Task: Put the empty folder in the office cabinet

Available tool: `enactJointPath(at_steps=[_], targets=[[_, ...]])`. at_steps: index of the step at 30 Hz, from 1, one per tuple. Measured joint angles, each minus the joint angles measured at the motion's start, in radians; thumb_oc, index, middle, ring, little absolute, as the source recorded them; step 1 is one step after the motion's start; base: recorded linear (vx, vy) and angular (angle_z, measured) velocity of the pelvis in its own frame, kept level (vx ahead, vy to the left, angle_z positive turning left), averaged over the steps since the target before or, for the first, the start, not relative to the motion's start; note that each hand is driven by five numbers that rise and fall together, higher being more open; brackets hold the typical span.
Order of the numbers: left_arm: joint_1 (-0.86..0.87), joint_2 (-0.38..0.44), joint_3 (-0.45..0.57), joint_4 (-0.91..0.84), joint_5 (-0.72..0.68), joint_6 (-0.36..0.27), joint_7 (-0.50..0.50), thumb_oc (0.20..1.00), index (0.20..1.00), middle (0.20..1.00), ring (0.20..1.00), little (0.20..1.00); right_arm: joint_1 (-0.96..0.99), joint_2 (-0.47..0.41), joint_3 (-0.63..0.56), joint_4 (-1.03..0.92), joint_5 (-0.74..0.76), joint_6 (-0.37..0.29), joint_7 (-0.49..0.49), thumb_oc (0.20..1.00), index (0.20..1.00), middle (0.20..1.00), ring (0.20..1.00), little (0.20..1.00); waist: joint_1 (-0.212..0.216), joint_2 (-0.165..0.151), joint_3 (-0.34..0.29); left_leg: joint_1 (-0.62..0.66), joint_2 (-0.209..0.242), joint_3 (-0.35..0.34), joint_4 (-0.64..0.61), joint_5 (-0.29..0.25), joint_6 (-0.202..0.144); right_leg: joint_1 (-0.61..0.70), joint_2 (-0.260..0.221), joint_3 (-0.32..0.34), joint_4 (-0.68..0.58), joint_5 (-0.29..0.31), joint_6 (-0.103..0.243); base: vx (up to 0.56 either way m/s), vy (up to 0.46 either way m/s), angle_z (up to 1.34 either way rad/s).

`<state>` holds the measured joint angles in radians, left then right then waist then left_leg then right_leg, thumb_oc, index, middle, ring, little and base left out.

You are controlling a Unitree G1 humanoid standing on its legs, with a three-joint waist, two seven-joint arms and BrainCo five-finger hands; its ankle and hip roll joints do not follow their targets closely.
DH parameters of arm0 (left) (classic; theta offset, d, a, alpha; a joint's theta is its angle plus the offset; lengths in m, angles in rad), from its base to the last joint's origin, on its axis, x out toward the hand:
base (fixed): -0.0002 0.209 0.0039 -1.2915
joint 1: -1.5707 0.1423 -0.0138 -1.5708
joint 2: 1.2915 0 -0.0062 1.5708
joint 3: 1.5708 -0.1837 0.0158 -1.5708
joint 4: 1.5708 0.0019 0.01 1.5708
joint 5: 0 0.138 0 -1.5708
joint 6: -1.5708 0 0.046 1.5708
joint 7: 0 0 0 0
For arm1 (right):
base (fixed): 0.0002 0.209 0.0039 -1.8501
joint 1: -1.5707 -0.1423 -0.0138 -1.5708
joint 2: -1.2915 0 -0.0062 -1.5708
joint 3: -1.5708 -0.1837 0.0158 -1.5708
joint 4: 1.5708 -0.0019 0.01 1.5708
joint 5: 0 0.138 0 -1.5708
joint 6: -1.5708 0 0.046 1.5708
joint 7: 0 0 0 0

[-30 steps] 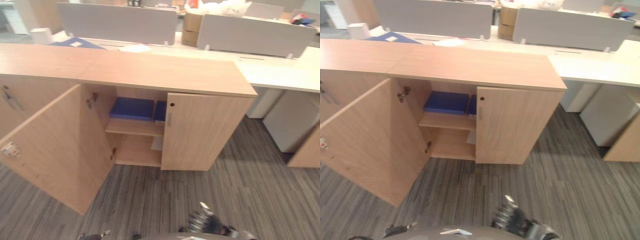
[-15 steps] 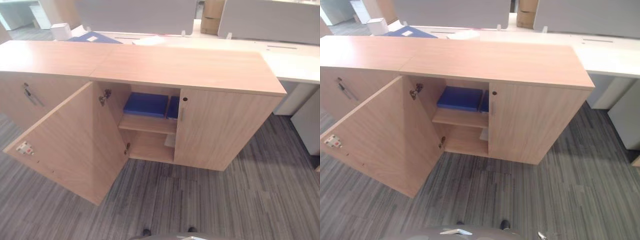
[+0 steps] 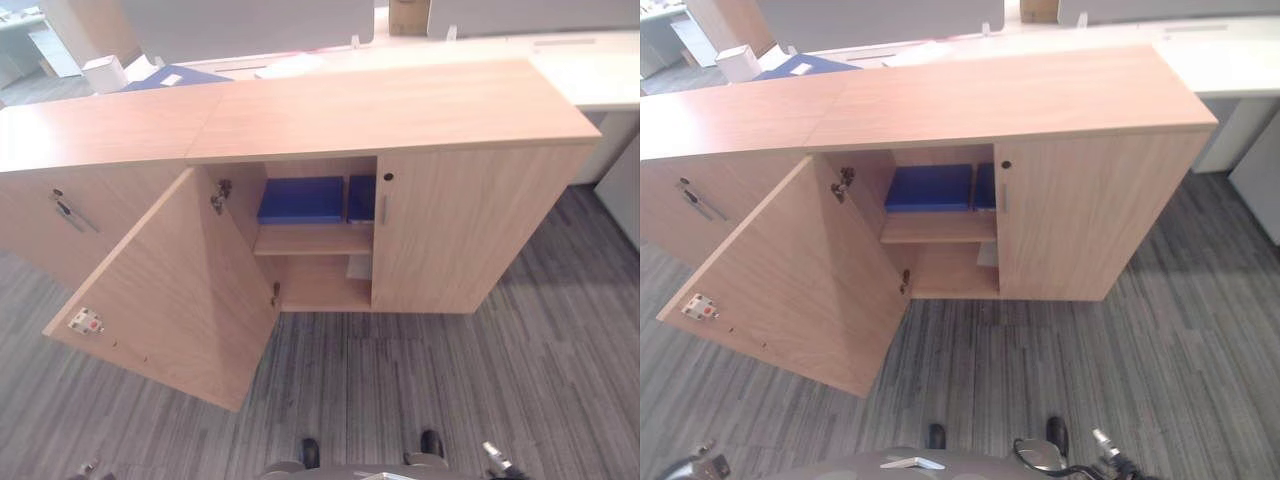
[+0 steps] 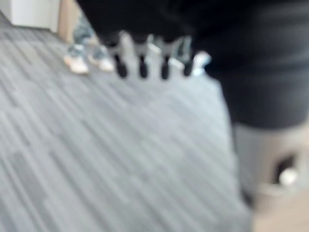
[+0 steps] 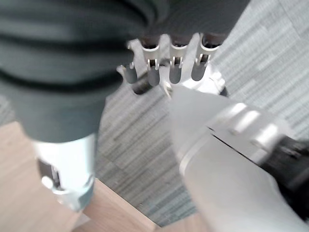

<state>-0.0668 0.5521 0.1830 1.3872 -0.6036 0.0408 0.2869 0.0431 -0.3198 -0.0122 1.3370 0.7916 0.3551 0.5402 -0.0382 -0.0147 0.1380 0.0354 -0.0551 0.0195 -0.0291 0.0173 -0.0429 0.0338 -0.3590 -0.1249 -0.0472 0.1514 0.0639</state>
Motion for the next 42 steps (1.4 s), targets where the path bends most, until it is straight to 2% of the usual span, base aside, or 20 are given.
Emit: enactJointPath(at_steps=[1,2,3,4,5,8,13,14,15,18,19,20,22,25,27,29,32,34,40,42], targets=[[-0.011,0.008,-0.036,-0.017,0.001,-0.003,-0.002,1.0,1.0,1.0,1.0,1.0,-0.005,0.017,0.02,-0.001,0.01,0.004,-0.001,1.0,1.0,1.0,1.0,1.0,0.005,0.011,-0.005,-0.006,0.008,0.013,-0.003,-0.004,0.014,-0.05,0.013,-0.023,0.048,0.076,-0.005,-0.05,0.03,-0.35],[-0.006,0.018,-0.07,-0.03,0.001,-0.011,-0.001,1.0,1.0,1.0,1.0,1.0,-0.008,0.016,0.026,-0.002,0.016,0.0,-0.004,1.0,1.0,1.0,1.0,1.0,0.014,0.052,-0.013,-0.006,0.03,0.027,-0.04,0.01,0.041,-0.123,0.057,-0.034,0.146,0.074,0.028,-0.05,0.03,-0.35],[-0.006,0.018,-0.07,-0.03,0.001,-0.011,-0.001,1.0,1.0,1.0,1.0,1.0,-0.008,0.016,0.026,-0.002,0.016,0.0,-0.004,1.0,1.0,1.0,1.0,1.0,0.014,0.052,-0.013,-0.006,0.03,0.027,-0.04,0.01,0.041,-0.123,0.057,-0.034,0.146,0.074,0.028,-0.02,0.032,-0.25],[0.003,0.029,-0.085,-0.055,0.002,-0.018,0.005,1.0,1.0,1.0,1.0,1.0,-0.015,0.014,0.04,-0.004,0.015,0.002,0.004,1.0,1.0,1.0,1.0,1.0,0.008,0.061,-0.013,0.006,0.041,0.03,-0.059,0.04,0.056,-0.158,0.124,-0.037,0.239,-0.054,0.047,0.01,0.019,-0.16],[0.009,0.03,-0.086,-0.077,0.001,-0.025,0.007,1.0,1.0,1.0,1.0,1.0,-0.006,0.016,0.062,-0.007,0.015,0.001,0.003,1.0,1.0,1.0,1.0,1.0,0.001,0.052,-0.013,0.008,0.038,0.038,-0.059,0.04,0.061,-0.161,0.171,-0.045,0.255,-0.107,0.034,0.02,0.027,-0.14],[0.001,0.039,-0.075,-0.07,0.003,-0.024,0.005,1.0,1.0,1.0,1.0,1.0,0.035,0.018,0.089,-0.041,0.02,-0.001,-0.005,1.0,1.0,1.0,1.0,1.0,-0.019,0.045,-0.017,0.016,0.018,0.037,-0.059,0.04,0.062,-0.111,0.243,-0.012,0.148,-0.133,0.035,0.01,0.007,0.05],[0.02,0.1,-0.066,-0.082,0.042,-0.064,-0.014,1.0,1.0,1.0,1.0,1.0,0.059,0.003,0.077,-0.038,0.015,0.002,-0.012,1.0,1.0,1.0,1.0,1.0,-0.021,0.027,-0.028,0.03,0.007,0.056,-0.059,0.033,0.071,-0.058,0.235,0.014,0.046,-0.117,0.052,0.01,-0.003,-0.07],[0.02,0.127,-0.075,-0.112,0.044,-0.09,-0.023,1.0,1.0,1.0,1.0,1.0,0.07,0.004,0.078,-0.043,0.016,0.001,-0.013,1.0,1.0,1.0,1.0,1.0,-0.023,0.009,-0.039,0.032,0.003,0.058,-0.059,0.034,0.071,-0.036,0.229,0.029,0.025,-0.107,0.055,0.0,0.0,0.0],[0.019,0.148,-0.089,-0.19,0.053,-0.108,-0.032,1.0,1.0,1.0,1.0,1.0,0.086,0.007,0.079,-0.048,0.016,0.001,-0.013,1.0,1.0,1.0,1.0,1.0,-0.02,-0.016,-0.054,0.036,-0.009,0.059,-0.059,0.038,0.074,-0.014,0.219,0.035,0.018,-0.071,0.055,-0.01,-0.04,-0.03],[-0.026,0.132,-0.19,-0.419,0.085,-0.14,-0.035,1.0,1.0,1.0,1.0,1.0,0.083,0.002,0.081,-0.068,0.016,-0.001,-0.025,1.0,1.0,1.0,1.0,1.0,-0.013,-0.02,-0.061,0.039,0.013,0.059,-0.059,0.04,0.053,0.002,0.245,0.036,-0.002,-0.061,0.04,-0.02,-0.03,-0.02],[-0.026,0.132,-0.19,-0.419,0.085,-0.14,-0.035,1.0,1.0,1.0,1.0,1.0,0.083,0.002,0.081,-0.068,0.016,-0.001,-0.025,1.0,1.0,1.0,1.0,1.0,-0.013,-0.02,-0.061,0.039,0.013,0.059,-0.059,0.04,0.053,0.002,0.245,0.036,-0.002,-0.061,0.04,-0.03,-0.046,-0.05],[-0.055,0.11,-0.214,-0.53,0.106,-0.142,-0.015,1.0,1.0,1.0,1.0,1.0,0.081,0.004,0.087,-0.09,0.017,-0.001,-0.031,1.0,1.0,1.0,1.0,1.0,-0.009,-0.021,-0.06,0.035,0.021,0.059,-0.059,0.043,0.049,0.0,0.253,0.038,-0.008,-0.063,0.038,-0.02,-0.05,-0.03],[-0.051,0.099,-0.219,-0.562,0.105,-0.13,-0.01,1.0,1.0,1.0,1.0,1.0,0.074,0.005,0.088,-0.106,0.02,-0.001,-0.033,1.0,1.0,1.0,1.0,1.0,-0.006,-0.022,-0.06,0.033,0.027,0.059,-0.059,0.044,0.046,-0.002,0.258,0.037,-0.011,-0.065,0.04,-0.02,-0.044,0.04],[-0.025,0.046,-0.253,-0.902,0.097,-0.084,-0.022,1.0,1.0,1.0,1.0,1.0,0.092,0.018,0.089,-0.122,0.041,0.001,-0.048,1.0,1.0,1.0,1.0,1.0,0.049,-0.045,-0.053,0.008,0.035,0.054,-0.059,0.055,0.031,-0.029,0.263,0.03,-0.003,-0.071,0.03,0.0,-0.061,0.19],[-0.025,0.046,-0.253,-0.902,0.097,-0.084,-0.022,1.0,1.0,1.0,1.0,1.0,0.092,0.018,0.089,-0.122,0.041,0.001,-0.048,1.0,1.0,1.0,1.0,1.0,0.049,-0.045,-0.053,0.008,0.035,0.054,-0.059,0.055,0.031,-0.029,0.263,0.03,-0.003,-0.071,0.03,0.0,-0.017,0.08],[-0.028,-0.074,-0.263,-1.088,0.019,-0.044,-0.002,1.0,1.0,1.0,1.0,1.0,0.068,0.055,0.09,-0.128,0.055,0.001,-0.064,1.0,1.0,1.0,1.0,1.0,0.048,-0.072,-0.038,0.003,0.035,0.054,-0.059,0.054,0.032,-0.03,0.262,0.032,-0.006,-0.072,0.031,0.0,-0.052,0.05],[-0.026,-0.191,-0.335,-1.142,-0.025,0.017,-0.054,1.0,1.0,1.0,1.0,1.0,0.064,0.085,0.136,-0.152,0.057,0.008,-0.096,1.0,1.0,1.0,1.0,1.0,0.045,-0.085,-0.033,0.004,0.033,0.056,-0.059,0.054,0.033,-0.031,0.259,0.034,-0.004,-0.073,0.033,0.0,-0.017,-0.02],[-0.024,-0.183,-0.461,-1.181,-0.062,0.038,-0.139,1.0,1.0,1.0,1.0,1.0,0.05,0.099,0.136,-0.15,0.078,0.019,-0.109,1.0,1.0,1.0,1.0,1.0,0.027,-0.085,-0.03,0.006,0.031,0.061,-0.059,0.054,0.033,-0.033,0.258,0.036,-0.004,-0.073,0.034,0.0,-0.007,-0.08],[-0.044,-0.231,-0.557,-1.238,-0.167,0.035,-0.166,1.0,1.0,1.0,1.0,1.0,0.038,0.105,0.153,-0.147,0.093,0.023,-0.125,1.0,1.0,1.0,1.0,1.0,-0.008,-0.072,-0.027,0.0,0.037,0.063,-0.06,0.052,0.035,-0.044,0.261,0.044,0.018,-0.074,0.037,0.0,-0.019,-0.06],[-0.05,-0.263,-0.661,-1.255,-0.221,0.033,-0.208,1.0,1.0,1.0,1.0,1.0,0.046,0.106,0.168,-0.147,0.093,0.021,-0.135,1.0,1.0,1.0,1.0,1.0,-0.018,-0.062,-0.034,-0.001,0.04,0.064,-0.059,0.053,0.035,-0.048,0.272,0.057,-0.004,-0.075,0.038,0.0,-0.028,-0.13]])
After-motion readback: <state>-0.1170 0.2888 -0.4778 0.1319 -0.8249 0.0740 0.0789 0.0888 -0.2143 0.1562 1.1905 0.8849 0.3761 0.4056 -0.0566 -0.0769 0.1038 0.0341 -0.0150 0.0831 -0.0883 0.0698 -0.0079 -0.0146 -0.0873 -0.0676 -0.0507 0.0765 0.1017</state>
